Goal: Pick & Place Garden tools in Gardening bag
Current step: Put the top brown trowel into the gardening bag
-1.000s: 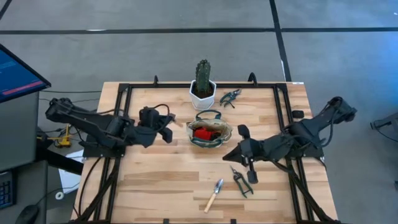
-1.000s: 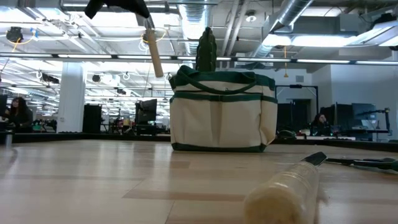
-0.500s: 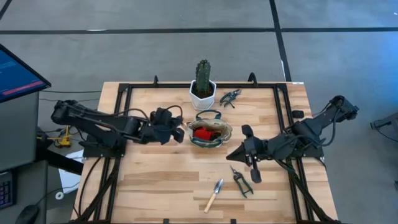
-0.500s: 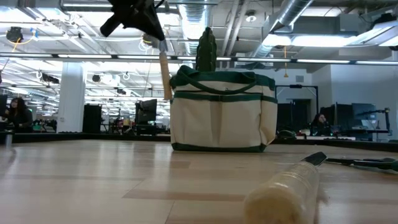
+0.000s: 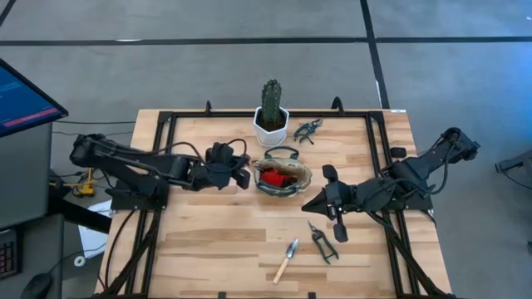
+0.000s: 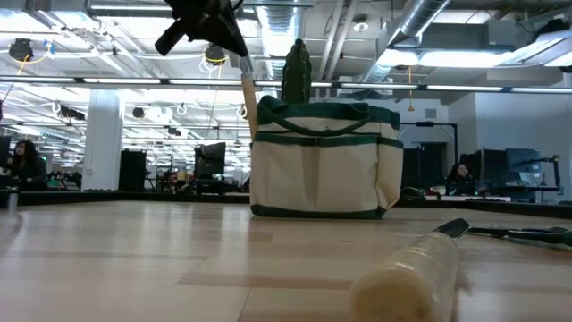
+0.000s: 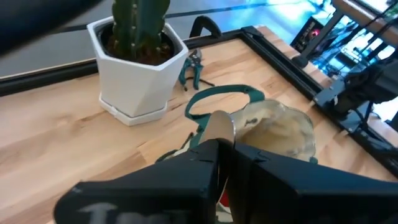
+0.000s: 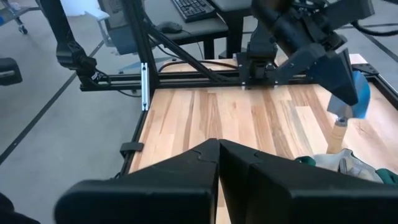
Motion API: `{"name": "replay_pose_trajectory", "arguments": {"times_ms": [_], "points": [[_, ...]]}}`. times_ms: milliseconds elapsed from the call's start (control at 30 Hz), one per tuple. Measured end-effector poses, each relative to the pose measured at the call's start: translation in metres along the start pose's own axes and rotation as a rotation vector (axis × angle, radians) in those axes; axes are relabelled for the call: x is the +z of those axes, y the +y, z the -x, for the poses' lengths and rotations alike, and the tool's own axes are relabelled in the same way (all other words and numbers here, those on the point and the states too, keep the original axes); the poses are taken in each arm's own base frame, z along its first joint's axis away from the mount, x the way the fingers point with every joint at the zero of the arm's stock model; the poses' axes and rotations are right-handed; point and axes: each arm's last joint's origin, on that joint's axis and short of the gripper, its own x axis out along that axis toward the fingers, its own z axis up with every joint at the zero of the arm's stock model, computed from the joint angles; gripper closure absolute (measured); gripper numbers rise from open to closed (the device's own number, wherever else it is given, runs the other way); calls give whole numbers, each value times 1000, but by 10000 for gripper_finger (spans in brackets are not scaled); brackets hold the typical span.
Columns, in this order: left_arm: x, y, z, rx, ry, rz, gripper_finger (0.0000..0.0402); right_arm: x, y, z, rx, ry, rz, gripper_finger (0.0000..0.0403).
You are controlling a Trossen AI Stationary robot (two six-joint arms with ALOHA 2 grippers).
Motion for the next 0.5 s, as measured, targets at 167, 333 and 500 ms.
{"name": "replay_pose_trajectory", "arguments": {"times_ms": [167, 333, 500], "points": [[-9, -6, -18, 8, 16, -18, 401, 0, -1, 0, -6, 3, 0, 403], [-14, -10, -25, 5, 19, -25, 401, -1, -2, -1, -8, 11, 4, 403], [-13, -9, -26, 11, 18, -64, 401, -1, -2, -1, -8, 13, 3, 403]]}}
